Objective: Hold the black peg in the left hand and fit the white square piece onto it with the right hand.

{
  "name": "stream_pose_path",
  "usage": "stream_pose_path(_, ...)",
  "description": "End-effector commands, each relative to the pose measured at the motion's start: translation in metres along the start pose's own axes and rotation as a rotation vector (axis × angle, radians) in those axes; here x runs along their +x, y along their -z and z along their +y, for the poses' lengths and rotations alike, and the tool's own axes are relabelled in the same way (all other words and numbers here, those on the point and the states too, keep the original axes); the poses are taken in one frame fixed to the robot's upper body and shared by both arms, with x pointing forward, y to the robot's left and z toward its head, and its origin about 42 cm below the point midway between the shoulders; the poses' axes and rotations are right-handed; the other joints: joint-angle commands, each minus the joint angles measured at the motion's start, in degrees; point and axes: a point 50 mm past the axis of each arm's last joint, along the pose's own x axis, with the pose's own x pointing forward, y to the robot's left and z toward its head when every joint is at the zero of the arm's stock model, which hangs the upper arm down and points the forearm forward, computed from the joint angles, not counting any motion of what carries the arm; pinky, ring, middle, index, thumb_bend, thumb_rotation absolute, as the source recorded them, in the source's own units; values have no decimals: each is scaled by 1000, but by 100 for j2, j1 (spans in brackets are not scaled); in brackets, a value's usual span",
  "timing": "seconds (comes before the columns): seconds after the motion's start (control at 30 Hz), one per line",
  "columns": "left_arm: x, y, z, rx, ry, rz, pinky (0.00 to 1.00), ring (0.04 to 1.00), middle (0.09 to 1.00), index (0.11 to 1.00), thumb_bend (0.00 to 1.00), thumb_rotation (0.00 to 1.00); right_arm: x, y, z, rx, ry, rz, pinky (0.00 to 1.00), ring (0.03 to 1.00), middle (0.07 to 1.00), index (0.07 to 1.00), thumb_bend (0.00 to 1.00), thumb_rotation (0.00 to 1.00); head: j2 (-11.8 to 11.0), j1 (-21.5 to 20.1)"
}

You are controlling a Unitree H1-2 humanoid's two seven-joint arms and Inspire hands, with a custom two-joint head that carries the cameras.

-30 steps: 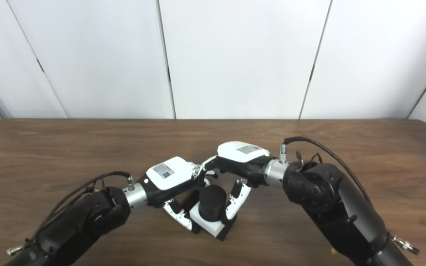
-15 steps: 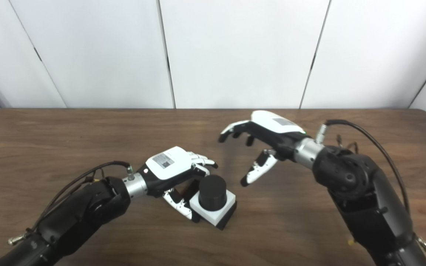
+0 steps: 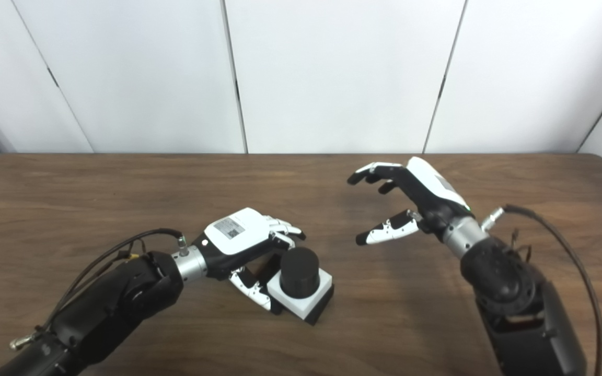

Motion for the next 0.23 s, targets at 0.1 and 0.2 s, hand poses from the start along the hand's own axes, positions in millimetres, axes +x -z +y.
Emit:
stream_pose_path(0.1,-11,3,-32,25,189,56,801,823,837,495,517,85,3,-1,-8,56,155,-68,615,743,783,686,618,12,-23,-32)
stream_pose_path(0.2,-14,3,-28,-2,177,102,782,818,849,610,814,263,1,9,1,108,190,-49,618,734,774,680,609,18,-23,-32)
